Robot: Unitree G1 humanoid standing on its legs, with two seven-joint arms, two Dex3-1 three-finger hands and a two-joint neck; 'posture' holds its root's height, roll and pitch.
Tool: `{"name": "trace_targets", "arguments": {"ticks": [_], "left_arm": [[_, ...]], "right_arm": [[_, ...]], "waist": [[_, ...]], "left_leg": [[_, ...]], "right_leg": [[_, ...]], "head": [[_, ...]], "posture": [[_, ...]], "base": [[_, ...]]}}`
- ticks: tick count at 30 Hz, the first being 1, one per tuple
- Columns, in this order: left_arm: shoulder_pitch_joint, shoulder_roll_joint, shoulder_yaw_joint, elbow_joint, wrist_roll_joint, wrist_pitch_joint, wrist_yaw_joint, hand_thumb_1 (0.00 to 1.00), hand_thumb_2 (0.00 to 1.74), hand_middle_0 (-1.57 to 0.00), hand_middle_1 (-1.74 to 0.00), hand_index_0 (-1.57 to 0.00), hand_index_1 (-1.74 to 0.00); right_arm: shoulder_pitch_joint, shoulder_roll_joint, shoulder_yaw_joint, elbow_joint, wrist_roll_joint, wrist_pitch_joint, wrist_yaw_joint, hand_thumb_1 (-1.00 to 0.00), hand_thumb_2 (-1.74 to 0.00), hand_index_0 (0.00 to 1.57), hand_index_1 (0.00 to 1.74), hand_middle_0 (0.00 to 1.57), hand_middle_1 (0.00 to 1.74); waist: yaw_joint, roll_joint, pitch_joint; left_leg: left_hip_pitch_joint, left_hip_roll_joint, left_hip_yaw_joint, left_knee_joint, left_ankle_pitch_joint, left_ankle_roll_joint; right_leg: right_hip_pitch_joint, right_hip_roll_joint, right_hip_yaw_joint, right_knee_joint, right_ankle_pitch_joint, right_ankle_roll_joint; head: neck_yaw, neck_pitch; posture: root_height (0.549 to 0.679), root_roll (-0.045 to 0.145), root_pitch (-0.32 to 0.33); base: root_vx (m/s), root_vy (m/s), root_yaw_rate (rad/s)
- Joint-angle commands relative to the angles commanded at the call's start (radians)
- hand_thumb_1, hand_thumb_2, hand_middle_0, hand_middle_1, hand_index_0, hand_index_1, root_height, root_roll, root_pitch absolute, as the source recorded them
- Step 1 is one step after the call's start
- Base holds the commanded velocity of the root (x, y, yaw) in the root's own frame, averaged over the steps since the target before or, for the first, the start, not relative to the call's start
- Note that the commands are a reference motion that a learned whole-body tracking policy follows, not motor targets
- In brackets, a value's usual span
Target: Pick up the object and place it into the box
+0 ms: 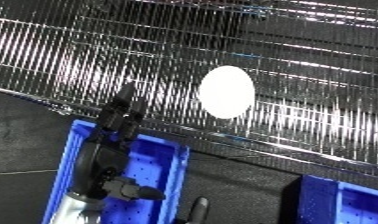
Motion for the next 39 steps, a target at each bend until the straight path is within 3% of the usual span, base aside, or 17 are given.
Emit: {"name": "trace_targets", "arguments": {"ticks": [10, 20, 26, 36, 39], "left_arm": [[-0.09, -0.009, -0.013, 0.121, 0.071, -0.011, 0.067, 0.0, 0.0, 0.0, 0.0, 0.0, 0.0], [-0.185, -0.006, -0.022, 0.263, 0.154, -0.021, 0.124, 0.0, 0.0, 0.0, 0.0, 0.0, 0.0], [-0.263, 0.017, -0.037, 0.332, 0.191, 0.002, 0.146, 0.0, 0.0, 0.0, 0.0, 0.0, 0.0], [-0.38, 0.035, -0.059, 0.413, 0.198, 0.03, 0.144, 0.0, 0.0, 0.0, 0.0, 0.0, 0.0], [-0.408, 0.034, -0.067, 0.429, 0.189, 0.033, 0.14, 0.15, 0.26, -0.24, -0.26, -0.24, -0.26]], "right_arm": [[-0.009, -0.008, 0.008, -0.021, -0.009, -0.002, -0.006, 0.0, 0.0, 0.0, 0.0, 0.0, 0.0], [-0.02, -0.008, 0.03, -0.06, -0.009, 0.0, -0.015, 0.0, 0.0, 0.0, 0.0, 0.0, 0.0], [-0.03, -0.014, 0.047, -0.096, 0.005, 0.002, -0.024, 0.0, 0.0, 0.0, 0.0, 0.0, 0.0], [-0.045, -0.003, 0.075, -0.124, 0.02, -0.001, -0.041, 0.0, 0.0, 0.0, 0.0, 0.0, 0.0], [-0.049, 0.001, 0.083, -0.129, 0.022, 0.0, -0.049, 0.0, 0.0, 0.0, 0.0, 0.0, 0.0]], "waist": [[-0.041, -0.016, 0.0], [-0.077, -0.032, 0.0], [-0.101, -0.043, 0.0], [-0.135, -0.053, 0.0], [-0.144, -0.054, 0.0]], "left_leg": [[-0.012, 0.014, 0.015, 0.035, -0.019, 0.0061], [-0.05, 0.025, 0.024, 0.066, -0.032, 0.0119], [-0.073, 0.035, 0.029, 0.081, -0.038, 0.0118], [-0.085, 0.047, 0.034, 0.093, -0.048, 0.0118], [-0.086, 0.048, 0.036, 0.095, -0.051, 0.0107]], "right_leg": [[-0.022, 0.0146, 0.024, 0.013, 0.003, 0.0032], [-0.066, 0.0341, 0.042, 0.027, 0.012, 0.0084], [-0.091, 0.0444, 0.051, 0.03, 0.02, 0.0132], [-0.112, 0.0499, 0.064, 0.03, 0.028, 0.019], [-0.116, 0.0508, 0.068, 0.028, 0.029, 0.0201]], "head": [[-0.058, 0.049], [-0.086, 0.171], [-0.1, 0.2], [-0.113, 0.209], [-0.114, 0.21]], "posture": [[0.63, -0.01, 0.052], [0.626, -0.021, 0.07], [0.624, -0.026, 0.083], [0.622, -0.031, 0.092], [0.622, -0.03, 0.095]], "base": [[0.008, 0.027, -0.135], [-0.009, 0.016, -0.097], [-0.024, 0.008, -0.083], [-0.014, 0.0, -0.054], [-0.012, 0.003, -0.038]]}}
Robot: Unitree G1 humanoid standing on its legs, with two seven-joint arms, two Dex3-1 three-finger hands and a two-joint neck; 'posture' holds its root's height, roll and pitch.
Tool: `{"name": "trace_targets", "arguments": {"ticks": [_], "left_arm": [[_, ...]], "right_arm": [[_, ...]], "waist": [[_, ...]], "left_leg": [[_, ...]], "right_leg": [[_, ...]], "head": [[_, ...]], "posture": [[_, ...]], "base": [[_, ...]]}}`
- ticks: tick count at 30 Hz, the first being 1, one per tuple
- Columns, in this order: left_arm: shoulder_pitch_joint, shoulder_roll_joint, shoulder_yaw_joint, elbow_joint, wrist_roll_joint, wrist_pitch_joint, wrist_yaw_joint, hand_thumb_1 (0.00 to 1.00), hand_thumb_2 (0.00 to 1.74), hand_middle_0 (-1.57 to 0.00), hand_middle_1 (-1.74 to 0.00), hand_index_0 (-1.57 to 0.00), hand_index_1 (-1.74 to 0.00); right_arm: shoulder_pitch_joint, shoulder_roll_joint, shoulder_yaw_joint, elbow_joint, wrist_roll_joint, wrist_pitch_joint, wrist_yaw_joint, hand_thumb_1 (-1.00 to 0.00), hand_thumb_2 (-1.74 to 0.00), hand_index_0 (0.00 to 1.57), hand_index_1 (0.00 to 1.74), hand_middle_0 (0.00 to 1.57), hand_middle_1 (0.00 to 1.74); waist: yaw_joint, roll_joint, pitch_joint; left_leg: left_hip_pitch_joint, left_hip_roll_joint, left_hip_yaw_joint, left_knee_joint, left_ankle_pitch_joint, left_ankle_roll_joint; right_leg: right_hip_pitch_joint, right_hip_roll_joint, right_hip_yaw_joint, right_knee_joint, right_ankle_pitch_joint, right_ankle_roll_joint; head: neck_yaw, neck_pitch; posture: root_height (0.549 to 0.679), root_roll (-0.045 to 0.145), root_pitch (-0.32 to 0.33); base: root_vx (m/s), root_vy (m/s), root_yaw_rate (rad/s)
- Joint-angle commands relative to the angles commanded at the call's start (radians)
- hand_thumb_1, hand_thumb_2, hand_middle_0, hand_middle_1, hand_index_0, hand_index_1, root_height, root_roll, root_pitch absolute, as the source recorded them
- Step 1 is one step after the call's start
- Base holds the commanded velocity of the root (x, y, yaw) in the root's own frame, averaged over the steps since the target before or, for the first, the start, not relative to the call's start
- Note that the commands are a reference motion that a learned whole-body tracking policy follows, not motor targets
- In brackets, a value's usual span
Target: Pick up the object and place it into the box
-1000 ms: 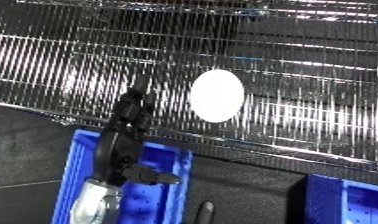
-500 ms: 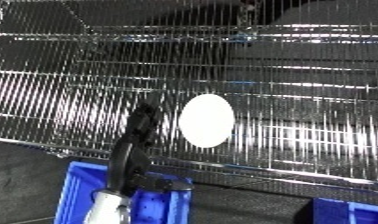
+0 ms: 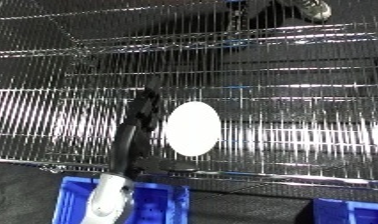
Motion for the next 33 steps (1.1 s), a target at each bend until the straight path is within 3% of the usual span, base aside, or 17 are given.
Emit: {"name": "trace_targets", "arguments": {"ticks": [17, 26, 33], "left_arm": [[-0.07, -0.044, -0.034, 0.033, -0.011, 0.024, -0.033, 1.0, 1.74, -1.57, -1.74, -1.57, -1.74], [-0.061, -0.054, -0.037, 0.042, 0.015, 0.03, -0.021, 1.0, 1.74, -1.57, -1.74, -1.57, -1.74], [0.002, -0.024, 0.01, 0.002, -0.061, -0.009, -0.031, 1.0, 1.74, -1.57, -1.74, -1.57, -1.74]], "right_arm": [[0.01, 0.028, 0.015, -0.004, 0.006, -0.03, -0.025, 0.0, 0.0, 0.0, 0.0, 0.0, 0.0], [0.012, 0.034, 0.015, -0.007, 0.005, -0.027, -0.03, 0.0, 0.0, 0.0, 0.0, 0.0, 0.0], [0.035, 0.04, 0.003, 0.003, -0.002, -0.055, -0.033, 0.0, 0.0, 0.0, 0.0, 0.0, 0.0]], "waist": [[-0.024, -0.006, 0.0], [-0.02, -0.002, 0.0], [-0.002, 0.019, 0.0]], "left_leg": [[0.017, 0.004, 0.002, -0.015, -0.006, -0.0044], [0.039, 0.001, 0.001, -0.037, 0.0, -0.0066], [0.061, -0.007, -0.002, -0.063, 0.006, -0.0079]], "right_leg": [[0.011, 0.0034, 0.007, -0.026, 0.006, 0.0052], [0.027, -0.0018, 0.005, -0.039, 0.006, 0.0062], [0.043, -0.0139, -0.002, -0.051, 0.005, 0.0059]], "head": [[0.007, -0.001], [0.014, -0.007], [0.154, -0.007]], "posture": [[0.626, -0.026, 0.099], [0.628, -0.022, 0.096], [0.631, -0.016, 0.092]], "base": [[-0.006, -0.008, -0.014], [-0.007, -0.007, 0.026], [-0.01, -0.009, 0.063]]}}
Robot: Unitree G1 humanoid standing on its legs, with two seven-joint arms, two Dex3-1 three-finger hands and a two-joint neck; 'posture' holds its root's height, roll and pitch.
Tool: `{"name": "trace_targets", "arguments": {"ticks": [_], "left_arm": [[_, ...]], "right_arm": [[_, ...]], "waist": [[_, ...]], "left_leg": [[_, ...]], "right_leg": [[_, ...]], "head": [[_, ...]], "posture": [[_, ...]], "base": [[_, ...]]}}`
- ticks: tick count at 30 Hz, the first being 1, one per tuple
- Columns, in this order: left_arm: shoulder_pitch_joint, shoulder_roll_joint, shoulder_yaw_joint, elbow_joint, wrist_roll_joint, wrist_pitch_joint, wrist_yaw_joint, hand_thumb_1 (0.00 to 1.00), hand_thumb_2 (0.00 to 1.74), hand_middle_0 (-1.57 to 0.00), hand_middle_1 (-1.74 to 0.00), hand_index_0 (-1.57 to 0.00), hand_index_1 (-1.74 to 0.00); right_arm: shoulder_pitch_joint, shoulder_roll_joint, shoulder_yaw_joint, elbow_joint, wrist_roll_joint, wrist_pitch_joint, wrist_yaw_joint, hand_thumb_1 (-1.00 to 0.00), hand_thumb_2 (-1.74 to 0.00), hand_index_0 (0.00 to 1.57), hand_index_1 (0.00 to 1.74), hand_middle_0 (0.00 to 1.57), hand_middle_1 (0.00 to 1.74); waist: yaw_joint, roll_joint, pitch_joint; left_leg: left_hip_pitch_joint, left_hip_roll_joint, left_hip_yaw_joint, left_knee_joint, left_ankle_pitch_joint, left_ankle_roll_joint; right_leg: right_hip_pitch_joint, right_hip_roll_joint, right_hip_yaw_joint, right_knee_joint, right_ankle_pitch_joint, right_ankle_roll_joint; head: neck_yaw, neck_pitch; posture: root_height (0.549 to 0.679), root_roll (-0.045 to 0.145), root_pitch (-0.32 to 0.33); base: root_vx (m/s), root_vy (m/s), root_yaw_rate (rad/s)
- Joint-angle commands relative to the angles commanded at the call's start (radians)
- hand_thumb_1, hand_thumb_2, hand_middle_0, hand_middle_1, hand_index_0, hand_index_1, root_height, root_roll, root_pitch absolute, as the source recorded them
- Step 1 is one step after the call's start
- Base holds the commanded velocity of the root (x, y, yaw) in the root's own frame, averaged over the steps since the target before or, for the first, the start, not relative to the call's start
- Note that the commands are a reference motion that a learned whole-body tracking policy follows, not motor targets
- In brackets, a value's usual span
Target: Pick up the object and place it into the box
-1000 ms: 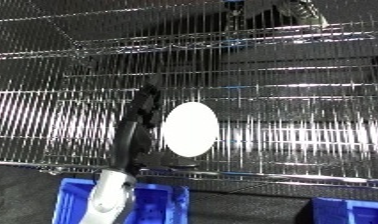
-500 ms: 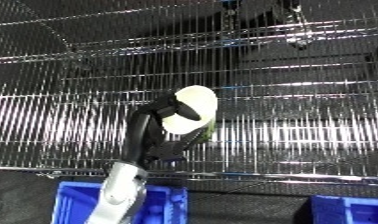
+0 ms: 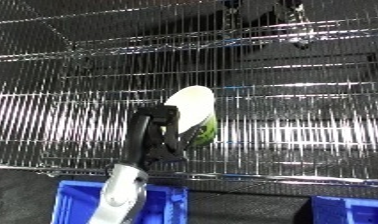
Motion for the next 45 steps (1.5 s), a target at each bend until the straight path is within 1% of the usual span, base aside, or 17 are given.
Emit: {"name": "trace_targets", "arguments": {"ticks": [4, 8, 15, 16, 18, 19, 24, 27, 28, 29, 35, 36, 37, 38, 39, 43, 45], "left_arm": [[0.066, 0.014, 0.045, -0.058, -0.038, -0.031, -0.012, 1.0, 1.74, -1.57, -1.74, -1.57, -1.74], [0.12, 0.021, 0.089, -0.135, -0.017, -0.058, -0.016, 1.0, 1.74, -1.57, -1.74, -1.57, -1.74], [0.229, 0.061, 0.181, -0.324, -0.001, -0.086, 0.021, 1.0, 1.74, -1.57, -1.74, -1.57, -1.74], [0.229, 0.061, 0.181, -0.324, -0.001, -0.086, 0.021, 1.0, 1.74, -1.57, -1.74, -1.57, -1.74], [0.295, 0.067, 0.235, -0.406, 0.002, -0.112, 0.043, 1.0, 1.74, -1.57, -1.74, -1.57, -1.74], [0.295, 0.067, 0.235, -0.406, 0.002, -0.112, 0.043, 1.0, 1.74, -1.57, -1.74, -1.57, -1.74], [0.416, 0.057, 0.326, -0.508, 0.018, -0.188, 0.088, 1.0, 1.74, -1.57, -1.74, -1.57, -1.74], [0.491, 0.044, 0.375, -0.528, 0.038, -0.227, 0.132, 1.0, 1.74, -1.57, -1.74, -1.57, -1.74], [0.536, 0.039, 0.402, -0.515, 0.061, -0.232, 0.175, 1.0, 1.74, -1.57, -1.74, -1.57, -1.74], [0.536, 0.039, 0.402, -0.515, 0.061, -0.232, 0.175, 1.0, 1.74, -1.57, -1.74, -1.57, -1.74], [0.641, 0.055, 0.409, -0.322, 0.197, -0.245, 0.333, 1.0, 1.74, -1.57, -1.74, -1.57, -1.74], [0.655, 0.053, 0.405, -0.284, 0.19, -0.254, 0.344, 1.0, 1.74, -1.57, -1.74, -1.57, -1.74], [0.666, 0.047, 0.402, -0.249, 0.176, -0.261, 0.348, 1.0, 1.74, -1.57, -1.74, -1.57, -1.74], [0.686, 0.028, 0.393, -0.182, 0.135, -0.27, 0.348, 1.0, 1.74, -1.57, -1.74, -1.57, -1.74], [0.693, 0.019, 0.389, -0.153, 0.118, -0.273, 0.343, 1.0, 1.74, -1.57, -1.74, -1.57, -1.74], [0.7, -0.001, 0.377, -0.067, 0.074, -0.27, 0.303, 1.0, 1.74, -1.57, -1.74, -1.57, -1.74], [0.694, 0.0, 0.376, -0.048, 0.063, -0.263, 0.291, 1.0, 1.74, -1.57, -1.74, -1.57, -1.74]], "right_arm": [[0.014, -0.003, -0.015, -0.007, 0.003, -0.012, -0.012, 0.0, 0.0, 0.0, 0.0, 0.0, 0.0], [0.031, -0.016, -0.038, -0.013, 0.009, -0.014, -0.019, 0.0, 0.0, 0.0, 0.0, 0.0, 0.0], [0.087, -0.032, -0.084, -0.002, 0.029, -0.033, -0.014, 0.0, 0.0, 0.0, 0.0, 0.0, 0.0], [0.087, -0.032, -0.084, -0.002, 0.029, -0.033, -0.014, 0.0, 0.0, 0.0, 0.0, 0.0, 0.0], [0.109, -0.028, -0.103, 0.006, 0.037, -0.047, -0.016, 0.0, 0.0, 0.0, 0.0, 0.0, 0.0], [0.109, -0.028, -0.103, 0.006, 0.037, -0.047, -0.016, 0.0, 0.0, 0.0, 0.0, 0.0, 0.0], [0.134, -0.017, -0.132, 0.03, 0.052, -0.073, -0.01, 0.0, 0.0, 0.0, 0.0, 0.0, 0.0], [0.141, -0.011, -0.151, 0.047, 0.064, -0.08, -0.005, 0.0, 0.0, 0.0, 0.0, 0.0, 0.0], [0.143, -0.009, -0.162, 0.059, 0.07, -0.08, -0.002, 0.0, 0.0, 0.0, 0.0, 0.0, 0.0], [0.143, -0.009, -0.162, 0.059, 0.07, -0.08, -0.002, 0.0, 0.0, 0.0, 0.0, 0.0, 0.0], [0.136, -0.012, -0.177, 0.103, 0.091, -0.077, 0.02, 0.0, 0.0, 0.0, 0.0, 0.0, 0.0], [0.134, -0.015, -0.177, 0.11, 0.093, -0.076, 0.024, 0.0, 0.0, 0.0, 0.0, 0.0, 0.0], [0.132, -0.018, -0.176, 0.117, 0.096, -0.075, 0.027, 0.0, 0.0, 0.0, 0.0, 0.0, 0.0], [0.127, -0.023, -0.174, 0.131, 0.102, -0.07, 0.033, 0.0, 0.0, 0.0, 0.0, 0.0, 0.0], [0.125, -0.024, -0.174, 0.139, 0.104, -0.068, 0.035, 0.0, 0.0, 0.0, 0.0, 0.0, 0.0], [0.128, -0.02, -0.176, 0.168, 0.096, -0.067, 0.046, 0.0, 0.0, 0.0, 0.0, 0.0, 0.0], [0.132, -0.02, -0.176, 0.174, 0.091, -0.068, 0.051, 0.0, 0.0, 0.0, 0.0, 0.0, 0.0]], "waist": [[0.016, 0.015, 0.0], [0.033, 0.032, 0.0], [0.069, 0.064, 0.0], [0.069, 0.064, 0.0], [0.089, 0.076, 0.0], [0.089, 0.076, 0.0], [0.126, 0.092, 0.0], [0.15, 0.1, 0.0], [0.164, 0.105, 0.0], [0.164, 0.105, 0.0], [0.188, 0.105, 0.0], [0.19, 0.104, 0.0], [0.191, 0.104, 0.0], [0.193, 0.1, 0.0], [0.195, 0.098, 0.0], [0.197, 0.086, 0.0], [0.195, 0.081, 0.0]], "left_leg": [[0.005, -0.008, -0.003, -0.014, 0.008, -0.003], [0.01, -0.019, -0.007, -0.028, 0.016, -0.0043], [0.019, -0.045, -0.017, -0.046, 0.024, -0.0038], [0.019, -0.045, -0.017, -0.046, 0.024, -0.0038], [0.022, -0.057, -0.022, -0.052, 0.028, -0.0054], [0.022, -0.057, -0.022, -0.052, 0.028, -0.0054], [0.028, -0.076, -0.033, -0.067, 0.038, -0.0093], [0.032, -0.086, -0.042, -0.081, 0.047, -0.0129], [0.036, -0.091, -0.049, -0.09, 0.055, -0.0156], [0.036, -0.091, -0.049, -0.09, 0.055, -0.0156], [0.05, -0.094, -0.062, -0.12, 0.076, -0.0196], [0.052, -0.093, -0.062, -0.123, 0.078, -0.0198], [0.055, -0.092, -0.061, -0.125, 0.079, -0.0198], [0.061, -0.089, -0.06, -0.132, 0.083, -0.0206], [0.065, -0.088, -0.061, -0.137, 0.086, -0.0216], [0.087, -0.08, -0.069, -0.154, 0.094, -0.0249], [0.092, -0.078, -0.07, -0.156, 0.094, -0.0246]], "right_leg": [[0.006, -0.0066, -0.006, -0.005, -0.002, -0.0037], [0.01, -0.0149, -0.013, -0.008, -0.005, -0.0089], [0.017, -0.0298, -0.029, -0.006, -0.019, -0.0182], [0.017, -0.0298, -0.029, -0.006, -0.019, -0.0182], [0.024, -0.0366, -0.038, -0.005, -0.026, -0.023], [0.024, -0.0366, -0.038, -0.005, -0.026, -0.023], [0.037, -0.0478, -0.058, -0.004, -0.038, -0.0309], [0.048, -0.055, -0.073, -0.004, -0.045, -0.035], [0.056, -0.0593, -0.082, -0.005, -0.049, -0.0372], [0.056, -0.0593, -0.082, -0.005, -0.049, -0.0372], [0.082, -0.0655, -0.104, -0.015, -0.061, -0.0447], [0.087, -0.0658, -0.106, -0.017, -0.062, -0.0461], [0.091, -0.0658, -0.107, -0.019, -0.064, -0.0473], [0.101, -0.0658, -0.109, -0.023, -0.068, -0.0498], [0.106, -0.066, -0.11, -0.022, -0.072, -0.0512], [0.133, -0.0667, -0.112, -0.019, -0.087, -0.0574], [0.139, -0.0664, -0.111, -0.019, -0.089, -0.0583]], "head": [[0.053, -0.006], [0.08, -0.011], [0.114, -0.014], [0.114, -0.014], [0.12, -0.021], [0.12, -0.021], [0.124, -0.042], [0.109, -0.074], [0.095, -0.089], [0.095, -0.089], [0.012, -0.152], [-0.013, -0.171], [-0.053, -0.214], [-0.134, -0.31], [-0.157, -0.333], [-0.247, -0.372], [-0.272, -0.375]], "posture": [[0.632, -0.009, 0.093], [0.634, -0.002, 0.095], [0.635, 0.012, 0.097], [0.635, 0.012, 0.097], [0.636, 0.019, 0.097], [0.636, 0.019, 0.097], [0.638, 0.027, 0.097], [0.638, 0.031, 0.095], [0.639, 0.032, 0.094], [0.639, 0.032, 0.094], [0.641, 0.033, 0.09], [0.641, 0.033, 0.09], [0.641, 0.033, 0.089], [0.642, 0.033, 0.085], [0.642, 0.033, 0.082], [0.641, 0.033, 0.066], [0.642, 0.033, 0.062]], "base": [[-0.024, -0.01, 0.092], [-0.025, -0.002, 0.112], [-0.022, -0.006, 0.155], [-0.02, -0.012, 0.183], [-0.015, -0.022, 0.188], [-0.013, -0.025, 0.19], [-0.011, -0.032, 0.199], [0.0, -0.043, 0.228], [0.011, -0.037, 0.185], [0.011, -0.037, 0.185], [0.011, -0.026, 0.116], [-0.001, 0.012, 0.041], [-0.008, 0.021, 0.029], [0.001, 0.02, 0.057], [0.023, 0.014, 0.079], [0.055, 0.001, 0.09], [0.044, 0.002, 0.04]]}}
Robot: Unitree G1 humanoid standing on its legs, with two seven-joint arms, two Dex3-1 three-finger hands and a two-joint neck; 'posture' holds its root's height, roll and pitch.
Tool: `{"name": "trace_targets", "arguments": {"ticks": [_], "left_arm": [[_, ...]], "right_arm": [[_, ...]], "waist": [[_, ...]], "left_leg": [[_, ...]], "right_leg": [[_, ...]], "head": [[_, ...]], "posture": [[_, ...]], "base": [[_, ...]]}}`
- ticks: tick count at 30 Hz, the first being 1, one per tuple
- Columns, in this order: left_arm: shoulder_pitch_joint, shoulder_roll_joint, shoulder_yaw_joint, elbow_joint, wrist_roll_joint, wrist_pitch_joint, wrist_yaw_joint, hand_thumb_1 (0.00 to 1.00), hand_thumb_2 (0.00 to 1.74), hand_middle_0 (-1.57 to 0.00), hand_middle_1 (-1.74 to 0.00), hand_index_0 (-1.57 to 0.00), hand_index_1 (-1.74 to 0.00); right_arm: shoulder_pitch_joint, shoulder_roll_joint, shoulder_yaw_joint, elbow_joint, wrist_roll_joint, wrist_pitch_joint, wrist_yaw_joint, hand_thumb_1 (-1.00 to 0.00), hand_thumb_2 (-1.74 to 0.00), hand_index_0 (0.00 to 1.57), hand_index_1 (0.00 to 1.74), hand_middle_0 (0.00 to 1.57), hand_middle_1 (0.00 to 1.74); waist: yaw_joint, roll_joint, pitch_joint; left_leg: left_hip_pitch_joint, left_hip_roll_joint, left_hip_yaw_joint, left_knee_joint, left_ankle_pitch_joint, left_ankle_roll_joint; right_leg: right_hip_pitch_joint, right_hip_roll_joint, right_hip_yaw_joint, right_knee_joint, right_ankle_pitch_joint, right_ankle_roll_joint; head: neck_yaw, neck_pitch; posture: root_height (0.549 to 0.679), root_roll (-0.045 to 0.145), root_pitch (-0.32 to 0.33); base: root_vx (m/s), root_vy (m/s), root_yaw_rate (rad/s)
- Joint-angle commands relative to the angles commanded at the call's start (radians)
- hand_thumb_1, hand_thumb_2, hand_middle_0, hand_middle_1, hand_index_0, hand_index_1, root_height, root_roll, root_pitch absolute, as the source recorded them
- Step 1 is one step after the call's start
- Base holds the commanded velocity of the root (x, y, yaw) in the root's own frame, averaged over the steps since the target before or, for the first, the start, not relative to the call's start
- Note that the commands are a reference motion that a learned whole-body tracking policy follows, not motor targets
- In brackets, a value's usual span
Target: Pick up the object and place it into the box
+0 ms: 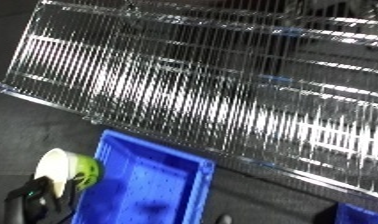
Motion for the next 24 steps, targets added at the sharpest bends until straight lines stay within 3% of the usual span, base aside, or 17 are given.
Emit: {"name": "trace_targets", "arguments": {"ticks": [3, 5, 7, 8, 10, 11, 13, 15, 17, 18, 20, 22, 24], "left_arm": [[-0.034, 0.009, -0.005, 0.068, -0.038, 0.025, -0.036, 1.0, 1.74, -1.57, -1.74, -1.57, -1.74], [-0.066, 0.016, -0.016, 0.133, -0.079, 0.057, -0.073, 0.85, 1.48, -1.33, -1.48, -1.33, -1.48], [-0.074, 0.017, -0.019, 0.15, -0.093, 0.068, -0.087, 0.8, 1.39, -1.26, -1.39, -1.26, -1.39], [-0.09, 0.016, -0.025, 0.188, -0.122, 0.098, -0.124, 0.7, 1.22, -1.1, -1.22, -1.1, -1.22], [-0.098, 0.016, -0.027, 0.206, -0.135, 0.11, -0.143, 0.65, 1.13, -1.02, -1.13, -1.02, -1.13], [-0.115, 0.02, -0.028, 0.246, -0.158, 0.134, -0.182, 0.55, 0.96, -0.86, -0.96, -0.86, -0.96], [-0.122, 0.023, -0.028, 0.265, -0.167, 0.142, -0.197, 0.5, 0.87, -0.79, -0.87, -0.79, -0.87], [-0.141, 0.036, -0.025, 0.322, -0.188, 0.159, -0.246, 0.35, 0.61, -0.55, -0.61, -0.55, -0.61], [-0.145, 0.039, -0.024, 0.337, -0.194, 0.165, -0.26, 0.3, 0.52, -0.47, -0.52, -0.47, -0.52], [-0.152, 0.043, -0.025, 0.363, -0.205, 0.174, -0.284, 0.2, 0.35, -0.31, -0.35, -0.31, -0.35], [-0.156, 0.043, -0.027, 0.371, -0.21, 0.178, -0.294, 0.15, 0.26, -0.24, -0.26, -0.24, -0.26], [-0.163, 0.042, -0.031, 0.393, -0.219, 0.182, -0.319, 0.0, 0.0, 0.0, 0.0, 0.0, 0.0], [-0.166, 0.042, -0.032, 0.403, -0.222, 0.182, -0.33, 0.0, 0.0, 0.0, 0.0, 0.0, 0.0]], "right_arm": [[0.01, -0.004, 0.005, 0.015, -0.01, 0.0, 0.019, 0.0, 0.0, 0.0, 0.0, 0.0, 0.0], [0.011, -0.008, 0.012, 0.023, -0.012, 0.005, 0.031, 0.0, 0.0, 0.0, 0.0, 0.0, 0.0], [0.01, -0.008, 0.015, 0.025, -0.012, 0.007, 0.032, 0.0, 0.0, 0.0, 0.0, 0.0, 0.0], [0.006, -0.008, 0.023, 0.026, -0.014, 0.011, 0.031, 0.0, 0.0, 0.0, 0.0, 0.0, 0.0], [0.004, -0.008, 0.026, 0.026, -0.015, 0.012, 0.03, 0.0, 0.0, 0.0, 0.0, 0.0, 0.0], [-0.002, -0.01, 0.033, 0.026, -0.017, 0.015, 0.03, 0.0, 0.0, 0.0, 0.0, 0.0, 0.0], [-0.004, -0.011, 0.035, 0.027, -0.02, 0.016, 0.031, 0.0, 0.0, 0.0, 0.0, 0.0, 0.0], [-0.008, -0.015, 0.037, 0.027, -0.028, 0.021, 0.037, 0.0, 0.0, 0.0, 0.0, 0.0, 0.0], [-0.009, -0.015, 0.037, 0.026, -0.03, 0.022, 0.038, 0.0, 0.0, 0.0, 0.0, 0.0, 0.0], [-0.013, -0.015, 0.039, 0.025, -0.032, 0.022, 0.037, 0.0, 0.0, 0.0, 0.0, 0.0, 0.0], [-0.015, -0.015, 0.041, 0.025, -0.033, 0.022, 0.036, 0.0, 0.0, 0.0, 0.0, 0.0, 0.0], [-0.02, -0.014, 0.043, 0.022, -0.033, 0.024, 0.032, 0.0, 0.0, 0.0, 0.0, 0.0, 0.0], [-0.022, -0.014, 0.043, 0.02, -0.034, 0.026, 0.031, 0.0, 0.0, 0.0, 0.0, 0.0, 0.0]], "waist": [[-0.009, -0.016, 0.0], [-0.016, -0.026, 0.0], [-0.018, -0.028, 0.0], [-0.023, -0.031, 0.0], [-0.025, -0.032, 0.0], [-0.031, -0.033, 0.0], [-0.034, -0.034, 0.0], [-0.042, -0.038, 0.0], [-0.044, -0.039, 0.0], [-0.047, -0.04, 0.0], [-0.048, -0.041, 0.0], [-0.05, -0.042, 0.0], [-0.051, -0.042, 0.0]], "left_leg": [[0.015, 0.007, -0.001, -0.012, 0.002, 0.0011], [0.026, 0.012, 0.001, -0.025, 0.008, 0.0002], [0.028, 0.013, 0.002, -0.029, 0.009, -0.0003], [0.032, 0.016, 0.004, -0.035, 0.012, -0.001], [0.034, 0.017, 0.006, -0.037, 0.013, -0.0008], [0.036, 0.019, 0.008, -0.041, 0.014, -0.001], [0.037, 0.02, 0.01, -0.043, 0.015, -0.0011], [0.041, 0.022, 0.012, -0.045, 0.015, -0.0009], [0.042, 0.022, 0.013, -0.046, 0.014, -0.0006], [0.043, 0.022, 0.014, -0.047, 0.014, -0.0001], [0.044, 0.022, 0.015, -0.048, 0.015, -0.0001], [0.043, 0.023, 0.016, -0.051, 0.016, -0.0004], [0.043, 0.023, 0.016, -0.052, 0.017, -0.001]], "right_leg": [[0.016, 0.0044, 0.002, -0.009, -0.002, -0.0017], [0.027, 0.0105, 0.006, -0.023, -0.001, -0.0025], [0.03, 0.0123, 0.008, -0.027, 0.0, -0.0026], [0.033, 0.0151, 0.011, -0.033, 0.001, -0.003], [0.034, 0.016, 0.013, -0.035, 0.001, -0.0031], [0.034, 0.0177, 0.016, -0.04, 0.002, -0.0035], [0.035, 0.0186, 0.017, -0.042, 0.002, -0.0036], [0.038, 0.0226, 0.022, -0.05, 0.004, -0.0042], [0.039, 0.024, 0.023, -0.053, 0.004, -0.0045], [0.04, 0.0261, 0.025, -0.058, 0.005, -0.0049], [0.04, 0.0266, 0.025, -0.06, 0.006, -0.0049], [0.04, 0.0275, 0.026, -0.066, 0.009, -0.0043], [0.04, 0.0279, 0.027, -0.07, 0.011, -0.0035]], "head": [[-0.044, -0.008], [-0.064, -0.011], [-0.069, -0.012], [-0.08, -0.013], [-0.087, -0.014], [-0.097, -0.009], [-0.099, -0.006], [-0.103, 0.005], [-0.102, 0.007], [-0.101, 0.013], [-0.101, 0.017], [-0.094, 0.022], [-0.089, 0.029]], "posture": [[0.642, 0.033, 0.055], [0.644, 0.033, 0.052], [0.644, 0.033, 0.051], [0.644, 0.033, 0.05], [0.644, 0.033, 0.05], [0.645, 0.033, 0.049], [0.645, 0.033, 0.049], [0.645, 0.033, 0.049], [0.645, 0.032, 0.049], [0.646, 0.032, 0.049], [0.646, 0.032, 0.049], [0.646, 0.032, 0.051], [0.646, 0.031, 0.052]], "base": [[0.014, 0.016, -0.011], [0.003, 0.016, -0.009], [-0.002, 0.015, -0.004], [-0.007, 0.022, -0.016], [-0.009, 0.022, -0.018], [-0.021, 0.023, -0.038], [-0.019, 0.015, -0.036], [-0.017, 0.01, -0.054], [-0.014, 0.004, -0.055], [-0.015, 0.002, -0.04], [-0.016, -0.002, -0.034], [-0.012, -0.012, -0.024], [-0.01, -0.016, -0.031]]}}
